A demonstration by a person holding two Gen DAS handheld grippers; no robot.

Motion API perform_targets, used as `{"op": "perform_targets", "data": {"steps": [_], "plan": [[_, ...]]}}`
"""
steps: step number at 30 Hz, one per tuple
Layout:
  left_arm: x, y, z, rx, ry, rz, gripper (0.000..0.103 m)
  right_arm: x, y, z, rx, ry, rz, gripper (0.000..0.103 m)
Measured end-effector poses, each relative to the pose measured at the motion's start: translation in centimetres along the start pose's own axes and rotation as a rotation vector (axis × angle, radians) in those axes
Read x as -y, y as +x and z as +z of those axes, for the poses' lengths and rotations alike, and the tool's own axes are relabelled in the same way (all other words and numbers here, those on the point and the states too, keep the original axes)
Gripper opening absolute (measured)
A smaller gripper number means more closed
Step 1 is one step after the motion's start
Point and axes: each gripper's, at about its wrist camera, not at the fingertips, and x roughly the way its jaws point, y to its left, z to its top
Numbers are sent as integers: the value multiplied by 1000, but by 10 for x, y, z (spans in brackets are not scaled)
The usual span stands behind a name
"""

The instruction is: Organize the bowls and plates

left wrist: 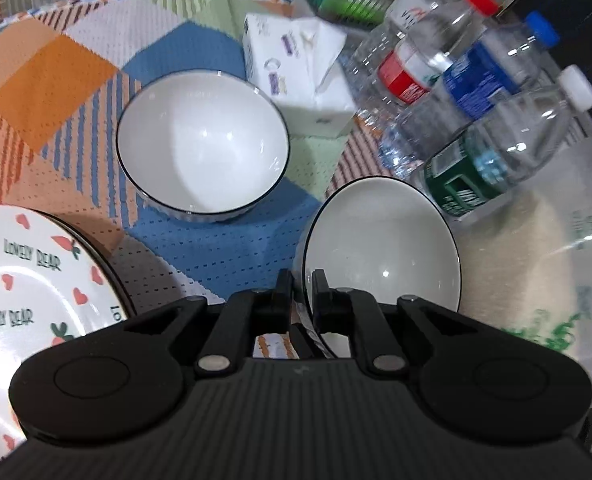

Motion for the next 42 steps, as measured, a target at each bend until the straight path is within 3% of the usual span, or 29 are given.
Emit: {"op": "perform_targets", "data": {"steps": [6,11,20,31,42], "plan": [[9,-40,-8,30,20,-26,9,1,-31,20,5,7,69,88],[18,-81,-26,74,27,-79,9,-2,-70,32,26,-64,121,90],[16,-126,-68,70,-8,-76,9,-6,-123,36,14,-170,255,91],[-18,-127,-121,-19,-86,-41,9,-26,-137,10,-54,-220,376,91],[-34,-105,-135,-117,-101,52,8,-51,-119,-13,-207,-250,420,91]]}}
